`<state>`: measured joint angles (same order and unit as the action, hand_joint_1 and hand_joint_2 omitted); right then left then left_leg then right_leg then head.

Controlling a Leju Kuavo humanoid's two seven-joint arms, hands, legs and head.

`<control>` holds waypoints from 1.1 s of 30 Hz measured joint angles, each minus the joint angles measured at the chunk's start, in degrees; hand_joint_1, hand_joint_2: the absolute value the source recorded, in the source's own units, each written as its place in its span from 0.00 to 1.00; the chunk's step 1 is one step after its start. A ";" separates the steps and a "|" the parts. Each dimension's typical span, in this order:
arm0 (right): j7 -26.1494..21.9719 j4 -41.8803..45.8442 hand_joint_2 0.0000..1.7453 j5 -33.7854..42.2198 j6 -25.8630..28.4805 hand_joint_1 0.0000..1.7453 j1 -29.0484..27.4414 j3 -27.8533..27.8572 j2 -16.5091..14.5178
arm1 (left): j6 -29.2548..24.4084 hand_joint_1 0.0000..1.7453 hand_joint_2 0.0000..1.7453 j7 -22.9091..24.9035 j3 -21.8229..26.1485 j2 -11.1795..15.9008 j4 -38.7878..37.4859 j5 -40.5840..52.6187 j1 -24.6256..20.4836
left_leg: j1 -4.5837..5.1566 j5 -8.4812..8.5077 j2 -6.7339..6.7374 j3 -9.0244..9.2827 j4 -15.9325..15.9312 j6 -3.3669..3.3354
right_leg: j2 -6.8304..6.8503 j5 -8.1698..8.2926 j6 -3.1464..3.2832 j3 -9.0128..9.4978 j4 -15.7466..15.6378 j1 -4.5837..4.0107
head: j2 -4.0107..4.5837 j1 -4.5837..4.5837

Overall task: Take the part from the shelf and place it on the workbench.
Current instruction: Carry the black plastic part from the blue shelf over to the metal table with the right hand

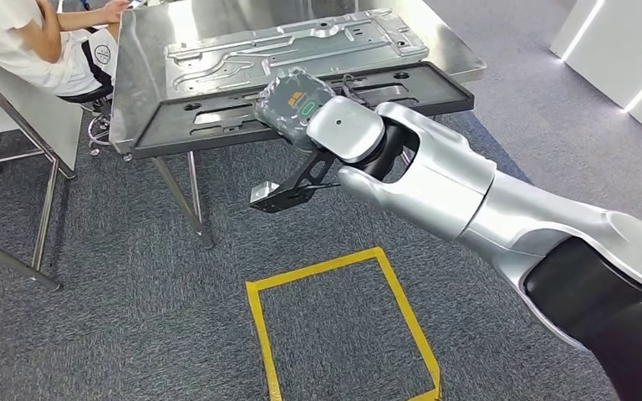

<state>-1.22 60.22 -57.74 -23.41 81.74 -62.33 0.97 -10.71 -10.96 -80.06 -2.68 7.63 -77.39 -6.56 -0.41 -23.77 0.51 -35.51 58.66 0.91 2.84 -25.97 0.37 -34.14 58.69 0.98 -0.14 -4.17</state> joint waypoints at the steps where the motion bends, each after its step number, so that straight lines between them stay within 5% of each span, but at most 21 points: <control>1: -0.01 -0.03 1.00 0.08 0.02 1.00 0.02 0.03 0.01 | -0.04 0.00 1.00 0.02 -0.08 0.00 0.00 -0.05 0.10 | 0.15 -0.35 -0.02 0.20 -0.48 -0.33 | 0.08 0.05 -0.23 -0.10 -0.03 -0.16 | 0.00 0.01; 5: 0.11 -0.12 1.00 -0.33 0.07 1.00 0.17 0.08 0.19 | -0.30 0.00 1.00 0.46 -0.15 0.01 0.00 -0.40 0.12 | -0.08 -0.21 -0.40 0.58 -1.25 -1.79 | -0.83 -1.68 -1.24 -1.07 2.38 -0.03 | 0.01 0.05; 8: 0.51 -0.23 1.00 -1.17 0.03 1.00 0.23 -0.03 0.58 | -0.34 0.00 1.00 0.78 -0.21 -0.01 0.00 -0.53 0.06 | 0.04 -0.34 -0.55 0.74 -1.29 -2.58 | -2.19 -6.21 -1.35 -6.34 12.64 -0.08 | 0.01 0.05; 10: 0.56 -0.41 1.00 -1.31 -0.07 1.00 0.16 -0.15 0.69 | -0.35 0.00 1.00 0.86 -0.37 -0.01 0.01 -0.45 0.04 | 0.20 -0.51 -0.91 0.82 -1.11 -2.81 | -2.32 -6.00 -1.22 -8.54 15.97 -0.11 | 0.01 0.05; 13: 0.84 -0.63 1.00 -1.55 -0.10 1.00 0.36 -0.11 0.75 | -0.35 0.00 1.00 0.87 -0.74 -0.04 0.01 -0.22 -0.04 | 0.42 -1.02 -1.61 1.10 -0.62 -2.71 | -2.60 -0.23 -0.39 -5.16 7.51 -0.32 | 0.01 0.05; 15: 1.32 -0.71 1.00 -1.91 -0.12 1.00 0.57 -0.03 0.75 | -0.38 0.00 1.00 0.92 -0.97 -0.10 0.01 -0.16 -0.09 | 0.59 -1.35 -1.88 0.97 -0.24 -2.38 | -2.90 1.55 0.11 -2.89 2.23 -0.58 | 0.01 0.03; 20: 2.18 -0.82 1.00 -2.55 -0.14 1.00 0.81 0.21 0.66 | -0.79 0.00 1.00 1.05 -1.47 -0.05 -0.03 -0.05 -0.15 | 0.52 -2.81 -1.57 0.34 1.42 -0.96 | -2.70 1.56 0.96 -1.75 0.26 -0.17 | 0.00 0.02; 23: 2.38 -0.99 1.00 -2.85 -0.14 1.00 0.92 0.28 0.46 | -0.59 0.00 1.00 1.19 -1.59 0.03 -0.04 0.08 -0.45 | 0.10 -7.42 -1.14 -3.89 11.13 0.23 | -2.49 1.48 1.46 -1.36 0.04 0.01 | 0.01 -0.02; 25: 2.36 -1.05 1.00 -2.97 -0.11 1.00 0.83 0.28 0.32 | -0.08 0.00 1.00 1.36 -1.62 0.11 -0.04 0.20 -0.75 | -0.16 -8.08 -1.00 -5.76 14.95 0.70 | -2.42 1.37 1.45 -1.24 0.08 0.02 | 0.01 -0.02; 26: 2.36 -1.05 1.00 -3.05 -0.11 1.00 0.80 0.30 0.24 | 0.12 0.00 1.00 1.49 -1.67 0.14 -0.04 0.27 -0.82 | -0.27 -6.74 -0.90 -5.18 13.65 0.80 | -2.40 1.29 1.36 -1.14 0.12 0.05 | 0.01 -0.03; 29: 2.39 -1.07 1.00 -3.26 -0.11 1.00 0.83 0.51 0.02 | 0.26 0.00 1.00 1.90 -2.09 0.15 -0.04 0.42 -0.61 | -0.29 -1.50 -0.43 -0.25 3.13 0.53 | -2.43 0.94 0.82 -0.93 0.34 0.04 | 0.00 -0.01; 33: 2.37 -1.16 1.00 -3.35 -0.12 1.00 0.77 0.75 -0.08 | 0.24 0.00 1.00 2.03 -2.56 0.14 -0.04 0.57 -0.48 | -0.04 -1.19 -0.54 1.08 -0.70 -1.01 | -2.25 1.05 -0.24 -1.52 0.40 -0.25 | 0.00 -0.01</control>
<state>1.15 59.05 -61.09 -23.53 82.51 -61.58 0.89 -10.47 -8.93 -82.62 -2.54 7.58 -76.82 -7.04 -0.45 -24.96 -0.02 -34.43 57.95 -0.10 0.60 -24.92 0.14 -35.65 59.10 0.74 -0.14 -4.18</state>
